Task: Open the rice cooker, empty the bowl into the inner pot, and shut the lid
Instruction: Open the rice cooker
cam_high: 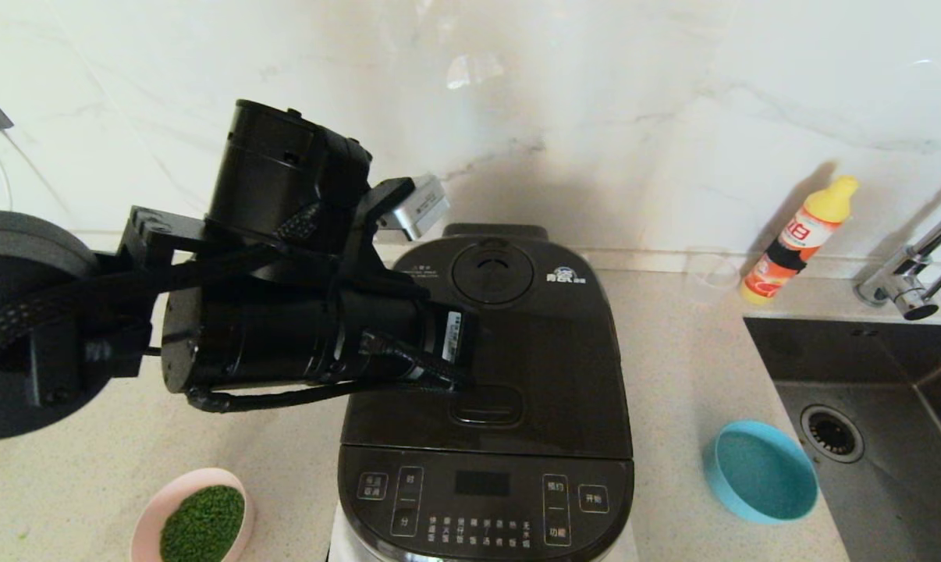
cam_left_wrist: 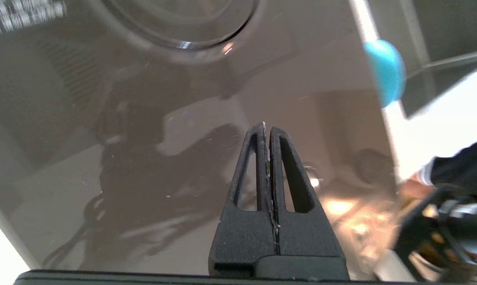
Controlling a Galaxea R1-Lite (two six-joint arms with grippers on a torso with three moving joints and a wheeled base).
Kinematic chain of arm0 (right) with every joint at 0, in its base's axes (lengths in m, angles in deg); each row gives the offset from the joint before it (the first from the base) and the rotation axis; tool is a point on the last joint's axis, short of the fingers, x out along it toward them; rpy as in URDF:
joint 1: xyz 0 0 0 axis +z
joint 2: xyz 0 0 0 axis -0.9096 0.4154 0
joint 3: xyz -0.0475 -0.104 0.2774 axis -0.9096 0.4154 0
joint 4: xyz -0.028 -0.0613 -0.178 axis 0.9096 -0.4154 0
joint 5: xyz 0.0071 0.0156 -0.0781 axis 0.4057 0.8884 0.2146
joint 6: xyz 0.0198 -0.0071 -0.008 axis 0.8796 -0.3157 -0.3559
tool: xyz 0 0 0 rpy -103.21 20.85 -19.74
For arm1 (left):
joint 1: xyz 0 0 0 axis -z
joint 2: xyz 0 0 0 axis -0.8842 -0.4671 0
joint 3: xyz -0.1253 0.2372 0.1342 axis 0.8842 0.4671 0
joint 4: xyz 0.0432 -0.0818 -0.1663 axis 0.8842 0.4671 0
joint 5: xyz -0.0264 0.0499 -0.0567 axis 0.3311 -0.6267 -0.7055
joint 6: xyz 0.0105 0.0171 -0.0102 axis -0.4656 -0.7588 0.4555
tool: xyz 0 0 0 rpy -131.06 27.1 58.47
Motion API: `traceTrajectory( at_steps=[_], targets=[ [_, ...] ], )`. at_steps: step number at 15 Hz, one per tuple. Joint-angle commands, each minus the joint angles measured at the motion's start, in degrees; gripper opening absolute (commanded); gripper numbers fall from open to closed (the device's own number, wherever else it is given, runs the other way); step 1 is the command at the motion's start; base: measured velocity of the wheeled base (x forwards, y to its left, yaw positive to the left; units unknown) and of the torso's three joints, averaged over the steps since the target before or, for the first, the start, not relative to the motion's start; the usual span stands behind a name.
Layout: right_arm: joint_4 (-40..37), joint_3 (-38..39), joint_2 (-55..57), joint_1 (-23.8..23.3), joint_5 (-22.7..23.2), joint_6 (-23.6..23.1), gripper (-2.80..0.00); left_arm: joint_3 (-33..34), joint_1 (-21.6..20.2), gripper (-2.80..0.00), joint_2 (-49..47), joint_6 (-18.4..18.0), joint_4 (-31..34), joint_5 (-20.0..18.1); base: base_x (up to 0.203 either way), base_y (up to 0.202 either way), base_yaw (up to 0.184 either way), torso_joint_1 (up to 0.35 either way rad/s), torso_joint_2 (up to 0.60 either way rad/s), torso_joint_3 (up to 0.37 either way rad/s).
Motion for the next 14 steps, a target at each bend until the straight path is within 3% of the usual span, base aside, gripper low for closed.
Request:
traceTrajectory(
  at_steps=[1, 4, 14],
  targets=[
    [0.0, 0.1, 0.0, 0.0, 0.0, 0.0, -2.8, 0.3, 0.3, -2.8, -1.8, 0.1, -0.1, 1.3, 0.0, 0.0, 0.0, 0.0, 0.0, 0.0],
    [0.0, 0.1, 0.0, 0.0, 0.0, 0.0, -2.8, 0.7, 0.4, -2.8, -2.4, 0.3, -3.0, 1.5, 0.0, 0.0, 0.0, 0.0, 0.0, 0.0],
    [0.0, 0.1, 0.0, 0.0, 0.0, 0.0, -2.8, 6.9, 2.3, -2.8, 3.2, 1.3, -2.5, 1.8, 0.0, 0.0, 0.0, 0.0, 0.0, 0.0]
  ],
)
